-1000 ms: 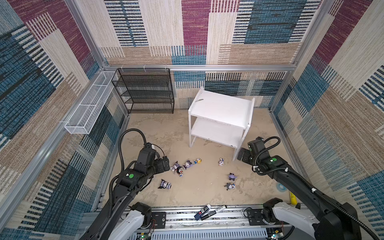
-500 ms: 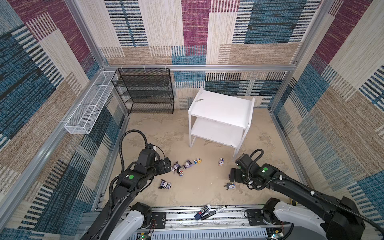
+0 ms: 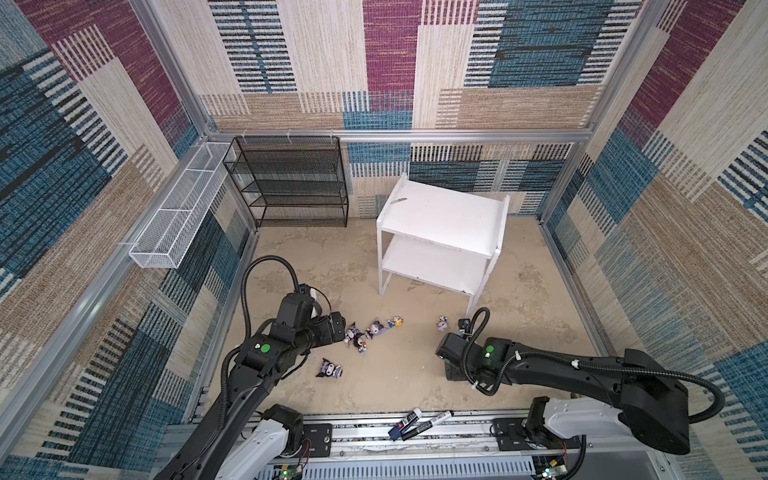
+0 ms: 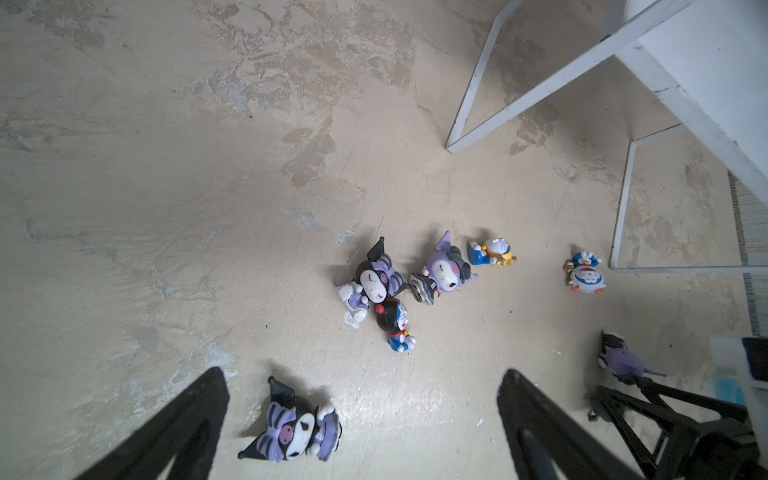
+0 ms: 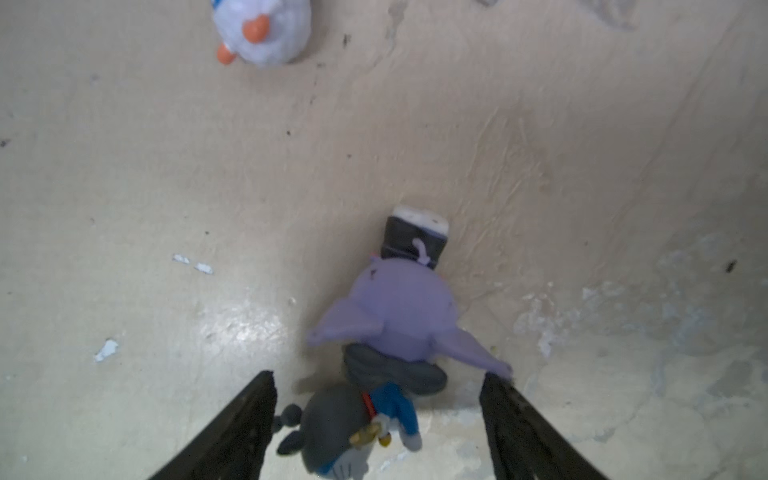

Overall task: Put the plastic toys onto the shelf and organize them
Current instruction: 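Close the right gripper on the purple Kuromi figure, then lift the purple Kuromi figure with the right gripper and carry it toward the shelf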

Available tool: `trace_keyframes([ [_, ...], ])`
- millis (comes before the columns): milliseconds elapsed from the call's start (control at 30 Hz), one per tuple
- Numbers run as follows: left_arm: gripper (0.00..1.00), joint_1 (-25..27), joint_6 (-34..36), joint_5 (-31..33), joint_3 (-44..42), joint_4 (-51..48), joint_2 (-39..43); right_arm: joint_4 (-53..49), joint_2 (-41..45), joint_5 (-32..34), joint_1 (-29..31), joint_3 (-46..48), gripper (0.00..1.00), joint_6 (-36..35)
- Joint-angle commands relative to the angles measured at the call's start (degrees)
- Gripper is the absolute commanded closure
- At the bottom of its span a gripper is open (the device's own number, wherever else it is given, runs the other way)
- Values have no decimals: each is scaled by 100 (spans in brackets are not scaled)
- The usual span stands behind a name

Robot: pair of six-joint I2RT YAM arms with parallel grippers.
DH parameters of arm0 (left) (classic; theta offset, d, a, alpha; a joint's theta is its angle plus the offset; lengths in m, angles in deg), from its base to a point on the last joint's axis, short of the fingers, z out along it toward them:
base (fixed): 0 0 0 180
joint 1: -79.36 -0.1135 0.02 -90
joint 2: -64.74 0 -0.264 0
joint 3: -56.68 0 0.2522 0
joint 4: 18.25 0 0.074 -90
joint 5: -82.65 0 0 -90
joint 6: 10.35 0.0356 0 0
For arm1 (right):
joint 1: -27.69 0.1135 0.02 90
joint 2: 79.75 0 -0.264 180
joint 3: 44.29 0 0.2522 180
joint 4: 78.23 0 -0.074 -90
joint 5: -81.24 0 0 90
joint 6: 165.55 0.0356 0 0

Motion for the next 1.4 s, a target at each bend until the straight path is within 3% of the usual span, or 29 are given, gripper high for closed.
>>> trace_keyframes([
  [0,0,-3,11,-76,47,65,-28,139,-3,568,18,-54,27,160],
  [300,0,-3,-30,-116,-16,116,-98,382,81,786,14,35,48,104],
  [767,0,-3,-48,-120,-62,114,-54,840,-37,803,8,310,52,119],
  [1167,0,-3,-43,-107,-28,114,-133,1153,-117,882,9,393,67,-115],
  [1367,0,-5,-31,-116,1,120,-214,1527,-80,838,12,385,73,-652],
])
